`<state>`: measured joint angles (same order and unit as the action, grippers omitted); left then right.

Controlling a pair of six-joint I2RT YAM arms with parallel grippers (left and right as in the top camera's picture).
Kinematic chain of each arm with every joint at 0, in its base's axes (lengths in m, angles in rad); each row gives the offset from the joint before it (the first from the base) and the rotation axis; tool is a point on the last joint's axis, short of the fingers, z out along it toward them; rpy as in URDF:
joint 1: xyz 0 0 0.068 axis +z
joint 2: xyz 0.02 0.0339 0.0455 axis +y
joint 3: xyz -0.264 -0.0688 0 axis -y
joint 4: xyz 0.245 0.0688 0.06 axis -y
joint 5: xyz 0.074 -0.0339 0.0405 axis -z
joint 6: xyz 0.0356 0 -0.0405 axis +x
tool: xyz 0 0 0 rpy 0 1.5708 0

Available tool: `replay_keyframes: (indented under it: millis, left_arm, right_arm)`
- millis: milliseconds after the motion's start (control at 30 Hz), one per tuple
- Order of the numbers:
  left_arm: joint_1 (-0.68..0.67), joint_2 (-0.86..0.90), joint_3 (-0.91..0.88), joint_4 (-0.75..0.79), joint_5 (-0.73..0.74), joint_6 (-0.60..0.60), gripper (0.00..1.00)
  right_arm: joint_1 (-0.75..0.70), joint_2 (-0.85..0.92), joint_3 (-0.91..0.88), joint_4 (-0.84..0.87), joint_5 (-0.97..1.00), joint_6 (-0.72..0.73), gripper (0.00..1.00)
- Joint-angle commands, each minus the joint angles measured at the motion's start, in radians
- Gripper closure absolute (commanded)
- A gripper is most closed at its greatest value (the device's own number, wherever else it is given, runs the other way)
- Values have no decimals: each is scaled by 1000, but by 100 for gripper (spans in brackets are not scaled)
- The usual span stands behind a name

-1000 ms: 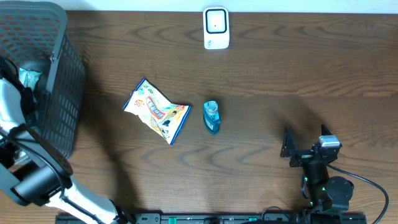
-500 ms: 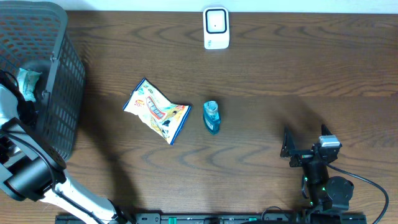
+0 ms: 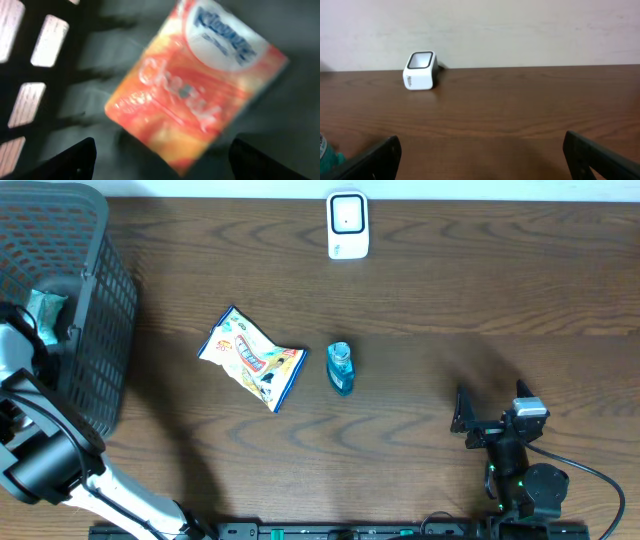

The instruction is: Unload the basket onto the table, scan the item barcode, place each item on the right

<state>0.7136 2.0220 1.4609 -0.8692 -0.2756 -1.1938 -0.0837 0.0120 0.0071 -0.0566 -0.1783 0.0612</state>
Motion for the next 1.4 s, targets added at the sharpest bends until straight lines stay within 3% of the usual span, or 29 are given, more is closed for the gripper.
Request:
replay_keyframes:
  millis: [0,67,100,133,167,267,333,433,600,633,700,733,800,1367]
  left_arm:
    - [23,14,-10,3,-72,-16,15]
    - [30,14,-15,8,-101,-16,19]
    - [34,14,-20,14,-103,-16,26]
    - [36,14,-24,18,-103,-16,37]
    - [37,14,-32,23,-103,-16,55]
    - [36,15,-48,38,-102,-16,71]
    - [36,15,-53,40,-100,-15,88]
    - [36,15,-53,39,-100,-11,93]
    - [36,15,-53,34,-99,-4,92]
    - [36,15,-53,33,-99,0,87]
    - [36,15,-53,33,-100,23,59]
    - [36,15,-53,33,-100,23,27]
    - [37,15,-53,34,-100,30,17]
    - [38,15,-54,87,-233,29,17]
  right_arm:
    - [7,-5,-2,-4,8,12,1]
    - [7,-5,-2,-4,8,12,1]
    - [7,-5,-2,-4,8,12,1]
    - [7,-5,-2,-4,8,12,1]
    - [7,-5,-2,-4,8,12,1]
    - [7,-5,-2,-4,8,12,1]
    - [7,-5,-2,-5,8,12,1]
    - [7,-5,-2,-4,8,12,1]
    - [7,-5,-2,-4,8,12,1]
    - [7,-5,-2,-4,8,12,1]
    - [7,-5,-2,-4,8,12,1]
    - [7,-5,-2,-4,8,12,1]
    - [7,-5,-2,-4,8,12,1]
    - [7,-5,-2,-4,8,12,1]
